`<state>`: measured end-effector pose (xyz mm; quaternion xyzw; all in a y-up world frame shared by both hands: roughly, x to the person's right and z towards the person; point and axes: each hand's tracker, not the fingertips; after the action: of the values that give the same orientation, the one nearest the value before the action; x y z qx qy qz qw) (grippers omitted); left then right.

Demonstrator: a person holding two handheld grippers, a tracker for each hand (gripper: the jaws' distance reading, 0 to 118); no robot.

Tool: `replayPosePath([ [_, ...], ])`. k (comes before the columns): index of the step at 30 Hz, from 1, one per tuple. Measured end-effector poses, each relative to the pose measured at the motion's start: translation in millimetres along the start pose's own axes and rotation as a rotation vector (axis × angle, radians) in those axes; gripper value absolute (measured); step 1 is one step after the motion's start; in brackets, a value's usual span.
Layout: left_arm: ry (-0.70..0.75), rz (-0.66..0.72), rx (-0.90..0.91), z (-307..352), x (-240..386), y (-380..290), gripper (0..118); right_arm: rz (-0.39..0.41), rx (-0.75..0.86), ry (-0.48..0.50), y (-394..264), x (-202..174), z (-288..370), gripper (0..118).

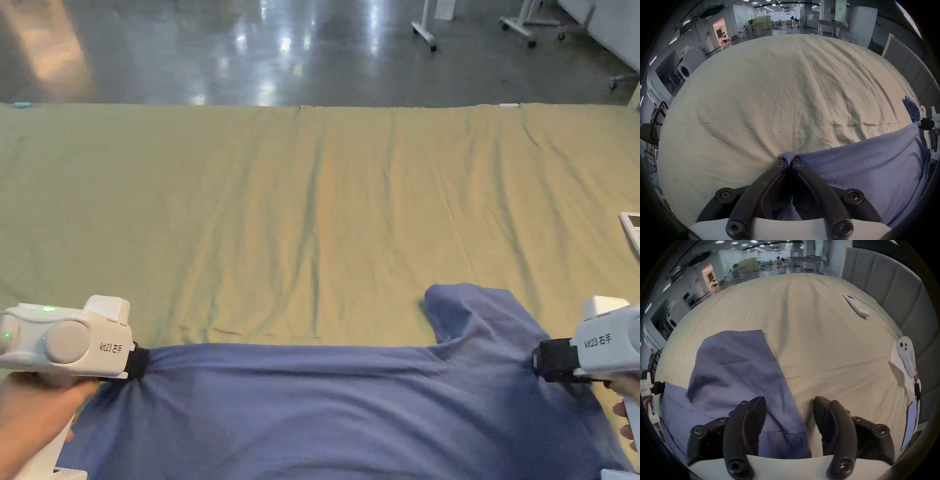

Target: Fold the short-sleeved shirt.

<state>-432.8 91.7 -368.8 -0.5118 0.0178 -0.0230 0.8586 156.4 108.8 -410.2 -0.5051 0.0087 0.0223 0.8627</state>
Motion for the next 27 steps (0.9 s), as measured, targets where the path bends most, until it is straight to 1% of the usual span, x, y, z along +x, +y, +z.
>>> replayPosePath([
  [1, 0.009, -0.009, 0.002, 2, 2, 0, 6, -0.019, -0.003, 0.006, 0, 3, 2, 51],
  [2, 0.012, -0.024, 0.015, 5, 3, -1, 6, -0.024, 0.001, 0.006, 1, 7, 6, 39],
  [3, -0.001, -0.079, 0.113, 17, 6, -6, 5, -0.040, 0.018, 0.016, 1, 14, 12, 14],
  [4, -0.034, -0.109, 0.217, 31, 6, -18, 5, -0.087, 0.057, 0.083, -1, 20, 20, 0],
  [5, -0.064, -0.066, 0.216, 44, 5, -25, 5, -0.120, 0.097, 0.151, -5, 27, 30, 0],
  [6, -0.087, -0.013, 0.214, 56, 4, -32, 5, -0.122, 0.128, 0.217, -10, 33, 41, 0],
  [7, -0.111, -0.009, 0.241, 63, -3, -42, 5, -0.101, 0.156, 0.231, -15, 35, 53, 0],
  [8, -0.132, -0.018, 0.274, 79, -6, -53, 5, -0.082, 0.185, 0.191, -24, 37, 68, 0],
  [9, -0.128, -0.006, 0.303, 95, -10, -63, 5, -0.079, 0.211, 0.189, -34, 38, 85, 0],
  [10, -0.148, 0.019, 0.313, 109, -16, -72, 5, -0.078, 0.231, 0.212, -44, 40, 99, 0],
  [11, -0.180, 0.057, 0.339, 125, -29, -86, 5, -0.079, 0.252, 0.245, -60, 39, 121, 0],
  [13, -0.207, 0.114, 0.375, 155, -42, -111, 5, -0.089, 0.287, 0.253, -88, 38, 152, 0],
  [14, -0.240, 0.146, 0.366, 173, -49, -127, 5, -0.087, 0.286, 0.256, -106, 40, 168, 0],
  [16, -0.229, 0.172, 0.386, 196, -59, -156, 5, -0.107, 0.313, 0.265, -136, 44, 182, 0],
  [17, -0.242, 0.175, 0.361, 205, -65, -172, 5, -0.117, 0.312, 0.273, -155, 46, 192, 0],
  [19, -0.238, 0.190, 0.349, 210, -68, -198, 5, -0.141, 0.303, 0.276, -186, 49, 203, 0],
  [21, -0.260, 0.231, 0.313, 208, -68, -224, 5, -0.129, 0.292, 0.254, -217, 55, 199, 0],
  [22, -0.256, 0.227, 0.315, 206, -67, -233, 5, -0.131, 0.290, 0.248, -228, 55, 198, 0],
  [23, -0.251, 0.228, 0.297, 203, -58, -239, 5, -0.143, 0.276, 0.253, -238, 57, 195, 0],
  [24, -0.238, 0.236, 0.276, 197, -57, -245, 5, -0.171, 0.261, 0.256, -248, 52, 194, 0],
  [26, -0.245, 0.242, 0.258, 186, -57, -253, 5, -0.233, 0.228, 0.258, -262, 54, 186, 0],
  [27, -0.241, 0.257, 0.240, 176, -56, -258, 5, -0.222, 0.230, 0.259, -268, 54, 181, 0],
])
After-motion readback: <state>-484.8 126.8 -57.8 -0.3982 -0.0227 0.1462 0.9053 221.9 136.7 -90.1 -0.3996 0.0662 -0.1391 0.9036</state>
